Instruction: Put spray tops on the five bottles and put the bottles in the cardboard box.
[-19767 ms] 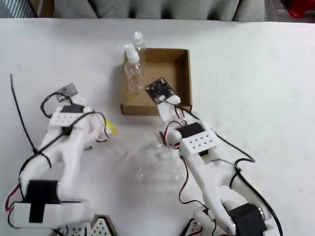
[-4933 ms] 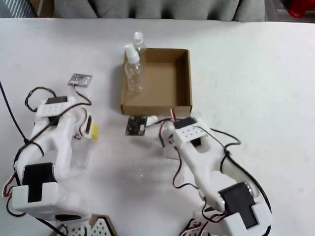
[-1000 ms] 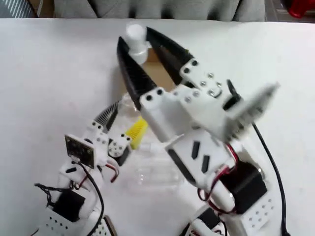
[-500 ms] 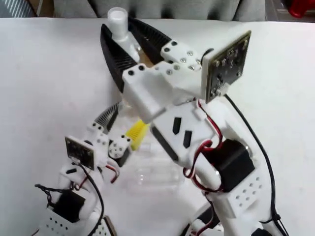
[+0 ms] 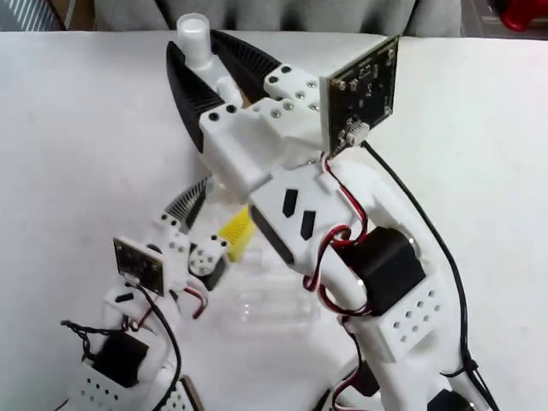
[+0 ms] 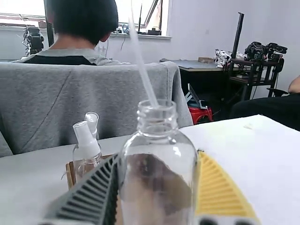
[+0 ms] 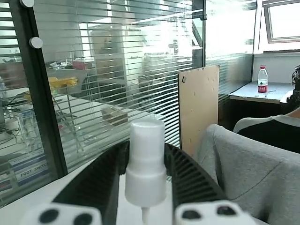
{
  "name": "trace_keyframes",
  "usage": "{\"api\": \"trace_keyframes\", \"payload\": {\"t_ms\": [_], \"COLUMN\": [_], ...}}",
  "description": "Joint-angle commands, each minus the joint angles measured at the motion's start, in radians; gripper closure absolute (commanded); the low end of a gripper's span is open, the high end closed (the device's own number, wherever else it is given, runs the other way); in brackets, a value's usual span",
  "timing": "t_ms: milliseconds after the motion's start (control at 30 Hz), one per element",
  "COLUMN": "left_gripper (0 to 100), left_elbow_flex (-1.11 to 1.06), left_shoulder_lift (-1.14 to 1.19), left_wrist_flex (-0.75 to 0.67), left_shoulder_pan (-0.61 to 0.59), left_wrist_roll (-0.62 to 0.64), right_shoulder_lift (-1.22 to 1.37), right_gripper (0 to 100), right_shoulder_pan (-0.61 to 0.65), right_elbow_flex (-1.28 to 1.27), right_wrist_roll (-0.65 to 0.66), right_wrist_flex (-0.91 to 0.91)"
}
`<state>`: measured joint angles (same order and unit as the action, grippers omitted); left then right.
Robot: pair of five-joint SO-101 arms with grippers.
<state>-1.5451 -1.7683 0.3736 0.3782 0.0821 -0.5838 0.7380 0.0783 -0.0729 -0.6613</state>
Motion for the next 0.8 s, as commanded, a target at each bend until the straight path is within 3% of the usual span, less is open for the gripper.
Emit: {"api": "trace_keyframes", "payload": {"t_ms": [0, 533, 767], "left_gripper": [98, 98, 98], "left_elbow_flex": [0.028, 0.028, 0.028], "left_shoulder_lift": [-0.022, -0.022, -0.022], "left_wrist_flex": [-0.037, -0.037, -0.037], "left_shoulder_pan": [0.007, 0.007, 0.007], "left_wrist_roll": [-0.014, -0.014, -0.014], "right_shoulder_lift": [0.004, 0.004, 0.004], "right_gripper": [98.2, 98.2, 98.2], "right_shoulder_pan": [0.005, 0.004, 0.005], "right_elbow_flex": [0.052, 0.054, 0.049], "right_wrist_roll": [-0.006, -0.005, 0.064], "right_wrist_flex": [-0.005, 0.004, 0.033]}}
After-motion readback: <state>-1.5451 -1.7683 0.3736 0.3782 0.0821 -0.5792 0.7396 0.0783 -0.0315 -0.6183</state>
